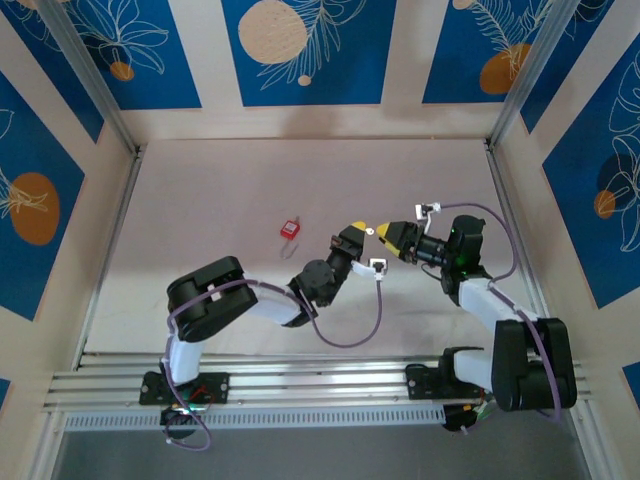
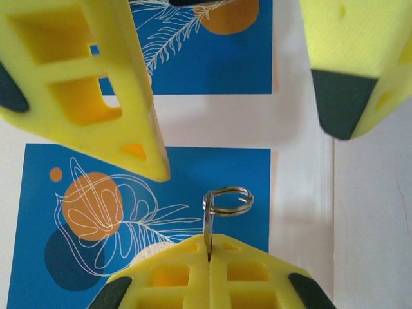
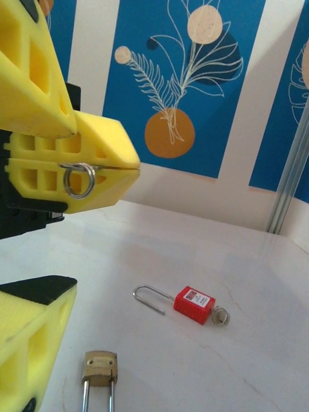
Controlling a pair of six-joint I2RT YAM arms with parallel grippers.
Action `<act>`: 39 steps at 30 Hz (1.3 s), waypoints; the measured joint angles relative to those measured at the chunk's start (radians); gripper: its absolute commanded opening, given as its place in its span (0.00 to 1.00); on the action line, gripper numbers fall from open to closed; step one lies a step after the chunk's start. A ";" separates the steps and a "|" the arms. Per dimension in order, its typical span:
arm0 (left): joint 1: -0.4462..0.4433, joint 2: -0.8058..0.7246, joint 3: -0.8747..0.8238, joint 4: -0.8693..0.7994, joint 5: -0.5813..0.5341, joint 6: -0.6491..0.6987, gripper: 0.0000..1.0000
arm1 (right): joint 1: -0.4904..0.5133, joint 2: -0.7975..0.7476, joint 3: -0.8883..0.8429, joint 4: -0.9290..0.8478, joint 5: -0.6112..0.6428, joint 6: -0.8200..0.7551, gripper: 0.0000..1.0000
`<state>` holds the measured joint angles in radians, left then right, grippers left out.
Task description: Unlock with the key
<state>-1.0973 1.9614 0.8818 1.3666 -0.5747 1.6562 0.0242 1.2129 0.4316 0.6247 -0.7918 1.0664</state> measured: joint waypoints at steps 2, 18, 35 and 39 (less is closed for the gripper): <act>-0.001 0.000 0.000 0.002 0.000 0.000 0.00 | 0.005 0.037 0.001 0.051 -0.013 0.031 0.61; -0.005 0.000 0.000 0.002 -0.005 -0.027 0.00 | 0.066 0.081 0.015 0.224 -0.054 0.143 0.43; -0.008 0.000 0.000 0.024 -0.019 -0.027 0.00 | 0.063 -0.021 0.014 0.069 0.005 0.094 0.23; -0.010 0.000 0.000 0.023 -0.026 -0.027 0.00 | 0.063 -0.021 0.014 0.061 0.025 0.092 0.21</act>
<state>-1.1076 1.9614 0.8818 1.3895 -0.6010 1.6295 0.0875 1.1919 0.4458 0.6861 -0.7666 1.1587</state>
